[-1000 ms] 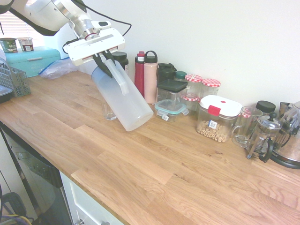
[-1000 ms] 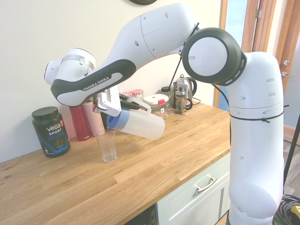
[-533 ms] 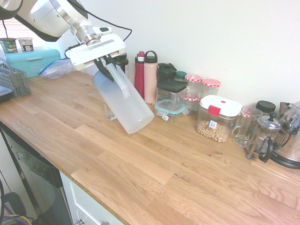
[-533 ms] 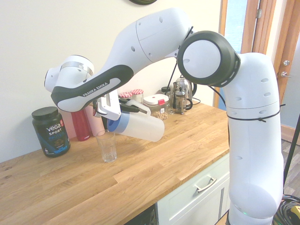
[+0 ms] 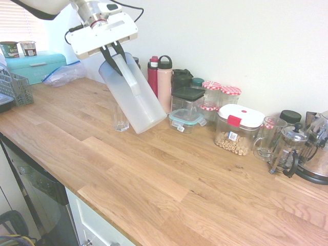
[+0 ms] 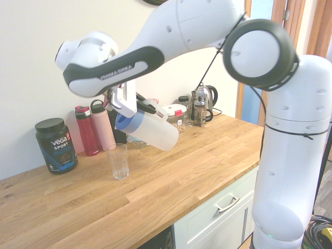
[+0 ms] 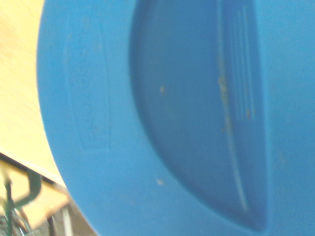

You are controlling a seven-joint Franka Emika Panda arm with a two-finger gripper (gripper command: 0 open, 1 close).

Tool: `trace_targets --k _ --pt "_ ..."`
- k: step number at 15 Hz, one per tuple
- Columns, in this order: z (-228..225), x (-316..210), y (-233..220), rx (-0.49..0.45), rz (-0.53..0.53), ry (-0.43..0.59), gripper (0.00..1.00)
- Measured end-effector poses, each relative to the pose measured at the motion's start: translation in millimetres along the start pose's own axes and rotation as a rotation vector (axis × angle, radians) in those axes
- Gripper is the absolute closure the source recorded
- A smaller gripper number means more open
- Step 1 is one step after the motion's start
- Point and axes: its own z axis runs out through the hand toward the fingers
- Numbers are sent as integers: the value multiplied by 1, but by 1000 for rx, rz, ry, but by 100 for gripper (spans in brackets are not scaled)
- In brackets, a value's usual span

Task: Pour me some water

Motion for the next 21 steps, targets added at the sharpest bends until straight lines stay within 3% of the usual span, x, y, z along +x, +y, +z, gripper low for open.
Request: trace_targets --k 6,10,16,21 --pt "75 -53 133 342 223 42 100" --pt "148 -69 192 532 418 16 100" --pt "228 -77 192 759 691 -47 100" --pt "249 -69 197 884 930 22 100"
